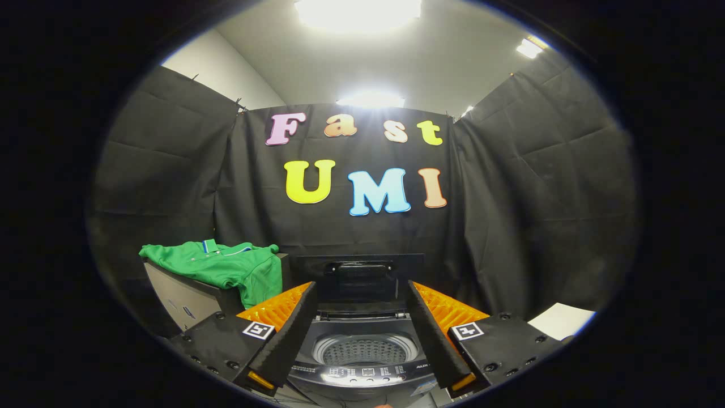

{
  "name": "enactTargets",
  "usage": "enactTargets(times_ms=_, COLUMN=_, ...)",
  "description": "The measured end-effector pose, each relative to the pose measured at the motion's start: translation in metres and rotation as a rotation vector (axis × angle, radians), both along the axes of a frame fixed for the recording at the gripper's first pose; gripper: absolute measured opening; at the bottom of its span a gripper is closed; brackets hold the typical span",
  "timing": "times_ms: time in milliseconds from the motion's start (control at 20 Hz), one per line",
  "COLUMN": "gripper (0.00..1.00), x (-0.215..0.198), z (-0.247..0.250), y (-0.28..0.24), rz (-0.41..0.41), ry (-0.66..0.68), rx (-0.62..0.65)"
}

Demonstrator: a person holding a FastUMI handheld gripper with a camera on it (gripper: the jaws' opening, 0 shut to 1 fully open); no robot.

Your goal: Put the clothes into the washing machine and then close the washing machine lid.

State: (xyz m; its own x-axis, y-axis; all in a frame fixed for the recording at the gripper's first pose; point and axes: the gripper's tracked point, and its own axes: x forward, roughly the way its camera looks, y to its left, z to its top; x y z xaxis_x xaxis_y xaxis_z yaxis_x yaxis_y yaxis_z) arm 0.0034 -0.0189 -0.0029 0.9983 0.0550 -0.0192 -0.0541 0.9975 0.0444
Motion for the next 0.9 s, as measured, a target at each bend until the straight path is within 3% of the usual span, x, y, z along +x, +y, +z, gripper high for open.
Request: enactTargets(times_ms=900, gripper=0.97, x=0.068, z=0.068, y=0.128, rz=0.236, ry=0.058, rx=0.018)
